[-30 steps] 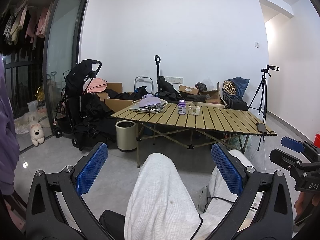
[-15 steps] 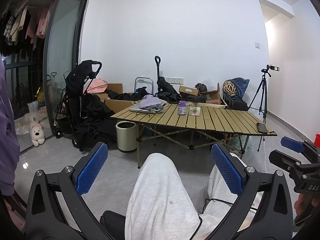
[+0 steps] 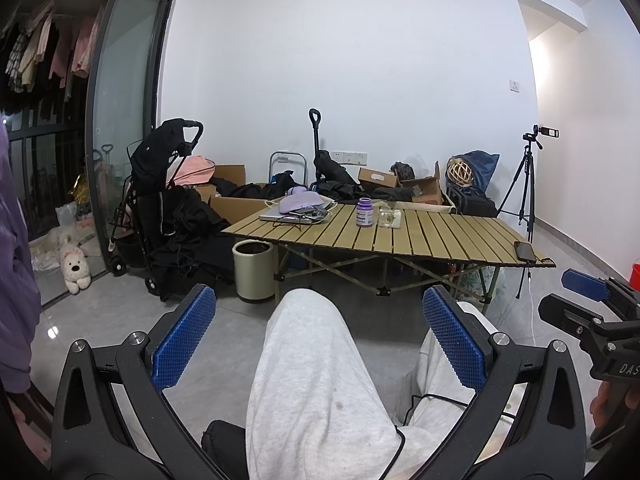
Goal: Organize rigid objects
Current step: 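Move both tools toward the clear plastic bottle on the table, then grasp the clear Santa-sticker plastic bottle with the right tool and lift it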
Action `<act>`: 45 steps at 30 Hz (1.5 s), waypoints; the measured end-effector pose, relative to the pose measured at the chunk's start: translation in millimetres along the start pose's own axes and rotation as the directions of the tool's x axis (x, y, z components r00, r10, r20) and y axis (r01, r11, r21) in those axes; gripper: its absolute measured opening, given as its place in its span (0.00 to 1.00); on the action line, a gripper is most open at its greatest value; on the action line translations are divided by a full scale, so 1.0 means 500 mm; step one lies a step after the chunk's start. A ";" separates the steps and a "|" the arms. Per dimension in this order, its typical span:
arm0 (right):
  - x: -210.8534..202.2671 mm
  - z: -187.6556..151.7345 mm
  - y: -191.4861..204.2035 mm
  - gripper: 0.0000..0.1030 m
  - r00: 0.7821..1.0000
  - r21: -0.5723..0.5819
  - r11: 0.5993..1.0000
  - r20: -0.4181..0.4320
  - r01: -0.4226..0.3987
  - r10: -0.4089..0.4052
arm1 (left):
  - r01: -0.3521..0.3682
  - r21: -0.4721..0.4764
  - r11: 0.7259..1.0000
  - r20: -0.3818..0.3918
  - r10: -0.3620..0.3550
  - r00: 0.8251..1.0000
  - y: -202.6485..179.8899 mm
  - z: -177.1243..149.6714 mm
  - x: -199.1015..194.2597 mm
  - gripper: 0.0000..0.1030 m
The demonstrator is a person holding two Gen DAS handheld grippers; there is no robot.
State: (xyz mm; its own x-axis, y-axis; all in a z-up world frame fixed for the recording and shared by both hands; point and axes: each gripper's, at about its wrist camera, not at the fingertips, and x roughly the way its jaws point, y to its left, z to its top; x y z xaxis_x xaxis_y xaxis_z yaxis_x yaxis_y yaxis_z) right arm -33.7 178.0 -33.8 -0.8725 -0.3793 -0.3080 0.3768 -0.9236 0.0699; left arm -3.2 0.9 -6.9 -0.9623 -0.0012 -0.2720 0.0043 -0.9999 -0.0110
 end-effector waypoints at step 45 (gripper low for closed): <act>1.005 0.300 -0.556 0.87 0.958 -0.072 0.992 -0.274 -0.103 0.079 | 0.302 -0.069 0.951 -0.303 -0.308 0.902 -0.157 0.260 1.104 1.00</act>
State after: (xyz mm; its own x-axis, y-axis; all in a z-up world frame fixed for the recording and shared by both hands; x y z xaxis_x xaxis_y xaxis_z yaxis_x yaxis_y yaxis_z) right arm -623.4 235.7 -65.5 -0.7211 -0.4216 -0.5498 0.4857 -0.8735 0.0327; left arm -570.1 77.4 -31.3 -0.7866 0.3105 -0.5338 -0.2674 -0.9504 -0.1587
